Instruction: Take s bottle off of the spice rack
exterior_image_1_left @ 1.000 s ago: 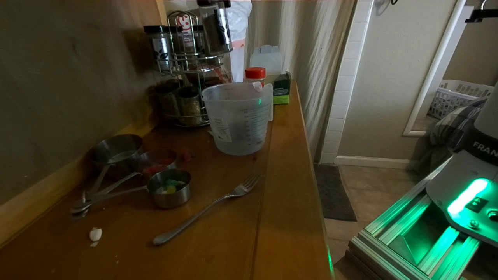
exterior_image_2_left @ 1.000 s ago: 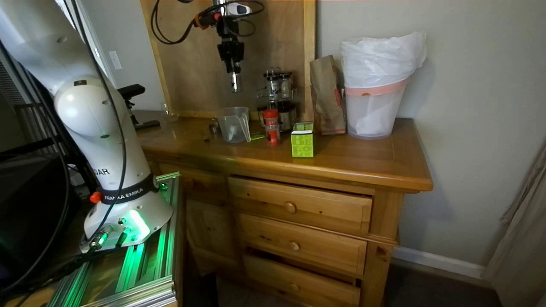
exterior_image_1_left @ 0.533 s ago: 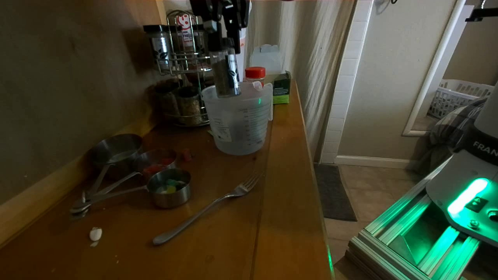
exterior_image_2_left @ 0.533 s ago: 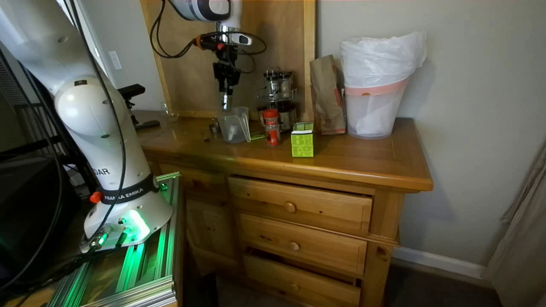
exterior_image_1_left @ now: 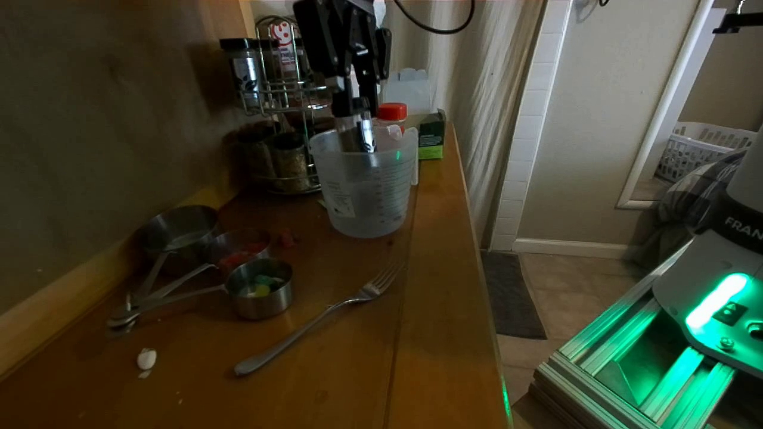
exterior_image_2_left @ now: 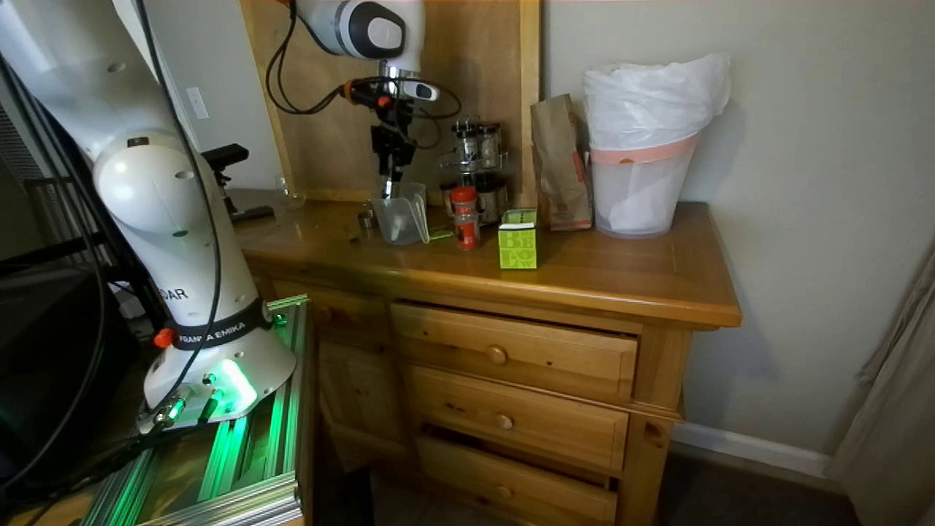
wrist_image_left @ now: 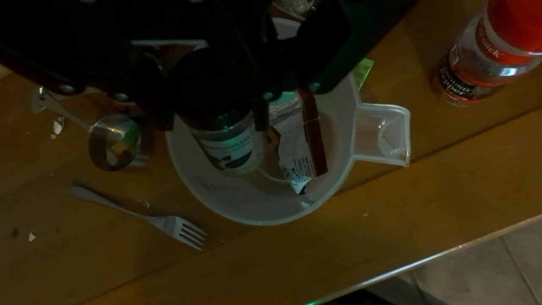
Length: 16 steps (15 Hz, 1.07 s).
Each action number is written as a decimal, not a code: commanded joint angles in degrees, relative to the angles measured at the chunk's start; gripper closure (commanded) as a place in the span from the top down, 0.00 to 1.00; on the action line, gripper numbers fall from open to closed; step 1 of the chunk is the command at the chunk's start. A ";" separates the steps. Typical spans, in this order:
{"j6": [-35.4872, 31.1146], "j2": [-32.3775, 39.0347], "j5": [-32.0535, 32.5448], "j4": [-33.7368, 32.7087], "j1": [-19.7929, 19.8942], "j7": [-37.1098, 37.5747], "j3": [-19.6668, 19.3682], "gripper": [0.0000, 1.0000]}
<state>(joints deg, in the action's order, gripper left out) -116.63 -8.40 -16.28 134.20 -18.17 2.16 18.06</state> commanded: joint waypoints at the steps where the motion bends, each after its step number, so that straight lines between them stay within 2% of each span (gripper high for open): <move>1: -2.74 3.27 0.03 0.05 -0.18 1.77 0.37 0.25; 7: -3.01 6.36 0.52 -0.53 -0.16 2.83 0.32 0.25; 9: -2.27 7.04 0.61 -0.77 -0.26 2.77 0.40 0.57; 10: -2.13 7.12 0.62 -0.78 -0.29 2.68 0.42 0.77; 13: -1.15 6.44 0.46 -0.98 -0.12 2.21 0.23 0.96; 16: -0.66 4.67 0.98 -0.63 -0.19 1.49 0.28 1.00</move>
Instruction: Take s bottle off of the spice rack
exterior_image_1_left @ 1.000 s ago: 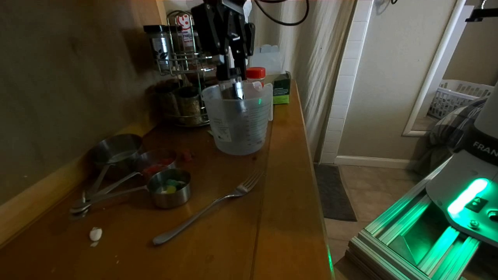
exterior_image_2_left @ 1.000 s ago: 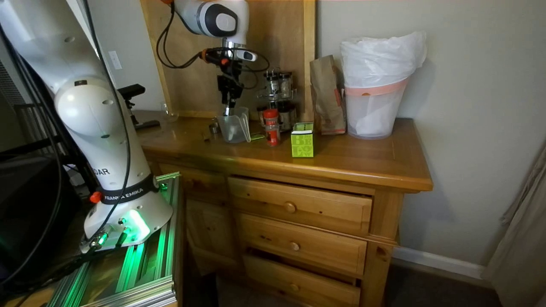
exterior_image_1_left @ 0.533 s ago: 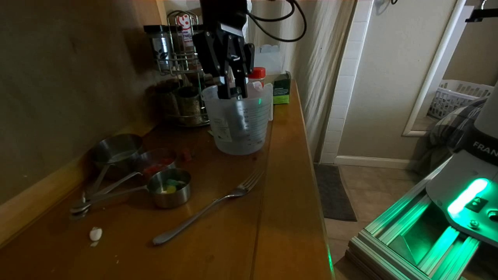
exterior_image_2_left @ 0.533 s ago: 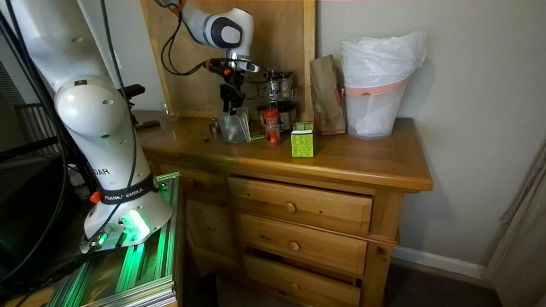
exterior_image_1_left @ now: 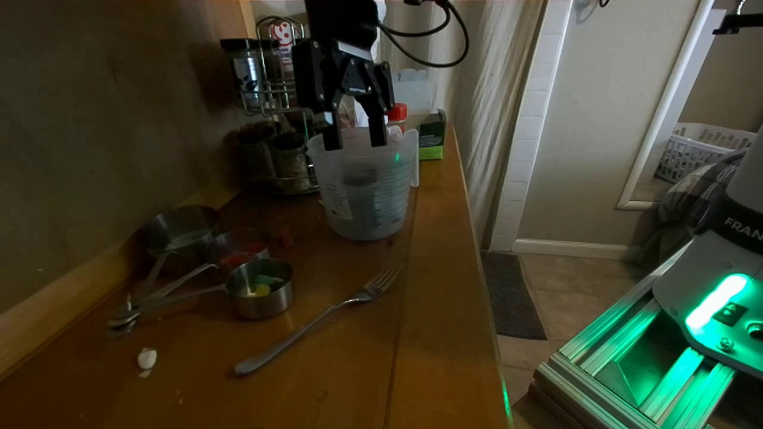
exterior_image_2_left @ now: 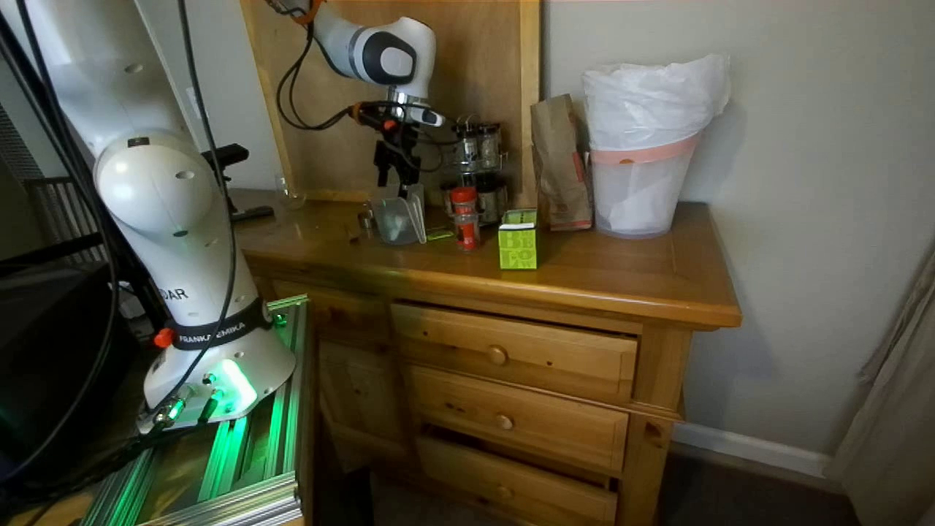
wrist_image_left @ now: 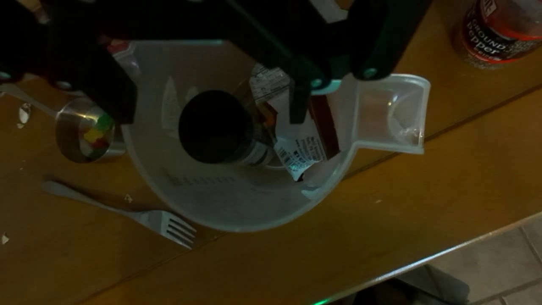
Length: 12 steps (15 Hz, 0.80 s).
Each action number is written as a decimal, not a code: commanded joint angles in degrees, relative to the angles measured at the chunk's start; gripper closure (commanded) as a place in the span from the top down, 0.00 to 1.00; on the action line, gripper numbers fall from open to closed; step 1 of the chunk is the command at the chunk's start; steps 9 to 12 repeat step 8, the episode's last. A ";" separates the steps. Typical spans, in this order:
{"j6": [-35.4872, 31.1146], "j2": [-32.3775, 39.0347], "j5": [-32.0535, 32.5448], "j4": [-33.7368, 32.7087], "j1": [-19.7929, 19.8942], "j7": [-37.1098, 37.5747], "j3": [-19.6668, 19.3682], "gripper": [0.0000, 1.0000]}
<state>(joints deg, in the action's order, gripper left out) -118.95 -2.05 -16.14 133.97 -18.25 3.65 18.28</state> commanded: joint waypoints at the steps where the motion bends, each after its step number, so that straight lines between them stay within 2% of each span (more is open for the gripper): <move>1: 1.74 -2.11 1.18 -0.31 -0.12 0.18 0.08 1.00; 5: 3.11 -4.63 -1.64 -0.22 -0.01 -1.12 -0.38 1.00; 6: 1.26 -2.37 -0.03 -0.22 -0.04 -0.06 -0.08 1.00; 12: 1.91 -3.50 -0.09 -0.23 -0.05 -0.07 -0.12 1.00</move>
